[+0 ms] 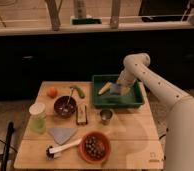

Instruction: Place sponge in tray

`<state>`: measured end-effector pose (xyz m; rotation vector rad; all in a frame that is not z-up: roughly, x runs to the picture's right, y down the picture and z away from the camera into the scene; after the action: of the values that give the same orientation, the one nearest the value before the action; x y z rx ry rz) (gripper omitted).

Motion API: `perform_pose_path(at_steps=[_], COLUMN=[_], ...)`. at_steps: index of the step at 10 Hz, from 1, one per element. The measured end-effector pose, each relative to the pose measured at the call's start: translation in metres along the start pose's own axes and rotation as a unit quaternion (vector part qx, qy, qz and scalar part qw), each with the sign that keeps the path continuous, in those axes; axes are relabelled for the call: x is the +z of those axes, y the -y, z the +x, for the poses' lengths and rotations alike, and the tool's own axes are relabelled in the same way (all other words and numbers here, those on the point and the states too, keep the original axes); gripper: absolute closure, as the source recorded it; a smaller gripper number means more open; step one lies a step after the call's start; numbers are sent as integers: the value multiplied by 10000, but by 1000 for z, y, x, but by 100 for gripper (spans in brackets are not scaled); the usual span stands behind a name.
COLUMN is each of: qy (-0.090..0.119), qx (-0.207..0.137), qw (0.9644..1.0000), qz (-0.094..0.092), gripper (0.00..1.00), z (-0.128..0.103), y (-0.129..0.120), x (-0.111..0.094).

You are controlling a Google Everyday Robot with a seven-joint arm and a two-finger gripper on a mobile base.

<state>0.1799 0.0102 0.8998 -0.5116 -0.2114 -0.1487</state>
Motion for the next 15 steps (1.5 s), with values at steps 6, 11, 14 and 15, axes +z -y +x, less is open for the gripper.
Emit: perform_pose_path(at_steps=[6,11,14,15], qy=[-20,-39,-50,-54], qx=[-40,-82,-123,-136], qw=[10000,9999,9999,9999], qz=[-58,-77,-73,-69], gripper=[20,20,20,20], z=[-1,-1,-1,-1], y=[-3,-6,-7,-7], x=[1,0,-2,-3])
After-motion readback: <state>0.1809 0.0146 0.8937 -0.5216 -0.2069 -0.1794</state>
